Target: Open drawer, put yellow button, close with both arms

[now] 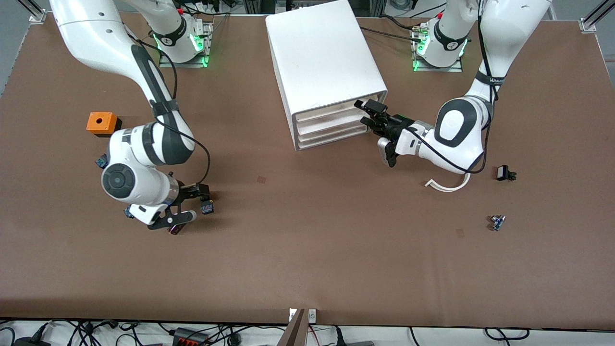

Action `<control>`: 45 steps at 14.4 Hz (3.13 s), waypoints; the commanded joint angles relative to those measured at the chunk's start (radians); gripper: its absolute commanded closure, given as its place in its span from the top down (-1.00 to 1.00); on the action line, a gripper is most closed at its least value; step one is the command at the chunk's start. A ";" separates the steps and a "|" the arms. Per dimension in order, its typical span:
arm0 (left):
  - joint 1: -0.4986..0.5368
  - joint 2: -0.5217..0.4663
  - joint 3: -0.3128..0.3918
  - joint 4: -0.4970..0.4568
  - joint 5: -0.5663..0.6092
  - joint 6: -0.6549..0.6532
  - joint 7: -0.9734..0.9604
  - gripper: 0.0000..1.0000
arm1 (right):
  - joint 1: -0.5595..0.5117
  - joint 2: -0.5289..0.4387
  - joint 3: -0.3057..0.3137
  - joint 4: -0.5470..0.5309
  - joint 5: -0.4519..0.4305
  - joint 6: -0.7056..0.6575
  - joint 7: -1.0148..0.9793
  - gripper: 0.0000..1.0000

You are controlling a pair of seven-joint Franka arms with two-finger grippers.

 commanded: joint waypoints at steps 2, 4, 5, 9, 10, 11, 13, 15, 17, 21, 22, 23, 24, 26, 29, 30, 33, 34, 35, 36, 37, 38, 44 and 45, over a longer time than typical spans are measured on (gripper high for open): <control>0.004 -0.026 -0.028 -0.043 -0.022 0.012 0.063 0.50 | 0.023 0.045 -0.004 0.029 -0.041 0.058 -0.014 1.00; 0.004 -0.026 -0.034 -0.041 -0.020 0.010 0.064 0.33 | 0.029 0.065 -0.004 0.029 -0.042 0.089 -0.016 1.00; 0.001 -0.026 -0.036 -0.043 -0.020 0.010 0.064 0.23 | 0.029 0.073 -0.004 0.029 -0.041 0.100 -0.016 1.00; -0.030 -0.023 -0.042 -0.041 -0.020 0.016 0.066 -0.19 | 0.031 0.108 -0.004 0.027 -0.039 0.134 -0.016 1.00; -0.030 -0.021 -0.042 -0.041 -0.020 0.016 0.066 -0.39 | 0.035 0.114 -0.004 0.027 -0.039 0.134 -0.014 1.00; -0.029 -0.021 -0.042 -0.041 -0.020 0.016 0.064 -0.56 | 0.035 0.119 -0.004 0.026 -0.039 0.134 -0.010 1.00; -0.029 -0.013 -0.042 -0.035 -0.019 0.015 0.064 -0.81 | 0.037 0.131 -0.004 0.026 -0.038 0.134 -0.005 1.00; -0.029 0.005 -0.042 -0.020 -0.016 0.016 0.064 -0.87 | 0.035 0.139 -0.004 0.027 -0.033 0.135 -0.005 0.99; -0.027 0.022 -0.042 0.017 -0.006 0.013 0.064 -0.89 | 0.038 0.139 -0.004 0.027 -0.038 0.137 -0.010 0.84; -0.035 0.028 -0.040 0.061 0.000 0.013 0.064 -0.91 | 0.038 0.139 -0.004 0.027 -0.042 0.154 -0.013 0.48; -0.030 0.039 -0.042 0.080 0.027 0.013 0.064 -0.91 | 0.038 0.139 -0.004 0.027 -0.042 0.154 -0.013 0.25; -0.027 0.058 -0.042 0.112 0.065 0.012 0.064 -0.91 | 0.038 0.139 -0.004 0.027 -0.042 0.155 -0.011 0.10; -0.024 0.080 -0.042 0.138 0.088 0.012 0.064 -0.90 | 0.038 0.139 -0.004 0.027 -0.042 0.155 -0.013 0.00; -0.018 0.115 -0.033 0.173 0.096 0.012 0.063 -0.89 | 0.038 0.136 -0.004 0.030 -0.041 0.154 -0.019 -0.29; -0.004 0.160 -0.017 0.236 0.119 0.013 0.061 -0.89 | 0.037 0.125 -0.005 0.058 -0.042 0.143 -0.022 -0.65; 0.008 0.180 -0.014 0.277 0.148 0.013 0.063 -0.89 | 0.037 0.124 -0.007 0.064 -0.044 0.138 -0.022 -0.73; 0.059 0.235 -0.014 0.370 0.190 0.013 0.063 -0.87 | 0.037 0.076 -0.007 0.066 -0.044 0.109 -0.024 -0.83; 0.067 0.247 -0.014 0.390 0.190 0.015 0.061 -0.85 | 0.038 0.053 -0.007 0.067 -0.042 0.091 -0.022 -0.83; 0.070 0.252 -0.014 0.396 0.188 0.015 0.063 -0.79 | 0.041 0.035 -0.007 0.079 -0.042 0.059 -0.021 -0.88; 0.074 0.257 -0.014 0.398 0.185 0.015 0.063 -0.60 | 0.043 0.020 -0.005 0.127 -0.041 -0.005 -0.020 -0.88; 0.073 0.257 -0.014 0.398 0.185 0.018 0.063 0.46 | 0.044 0.013 -0.005 0.185 -0.039 -0.080 -0.020 -0.88; 0.077 0.254 -0.014 0.398 0.187 0.018 0.063 0.99 | 0.044 0.012 -0.004 0.258 -0.036 -0.169 -0.019 -0.88; 0.126 0.189 -0.010 0.477 0.251 -0.083 -0.190 1.00 | 0.115 -0.002 -0.004 0.483 -0.029 -0.376 -0.010 -1.00; 0.132 0.185 -0.010 0.508 0.277 -0.101 -0.248 1.00 | 0.127 -0.022 -0.004 0.483 -0.027 -0.368 -0.008 -1.00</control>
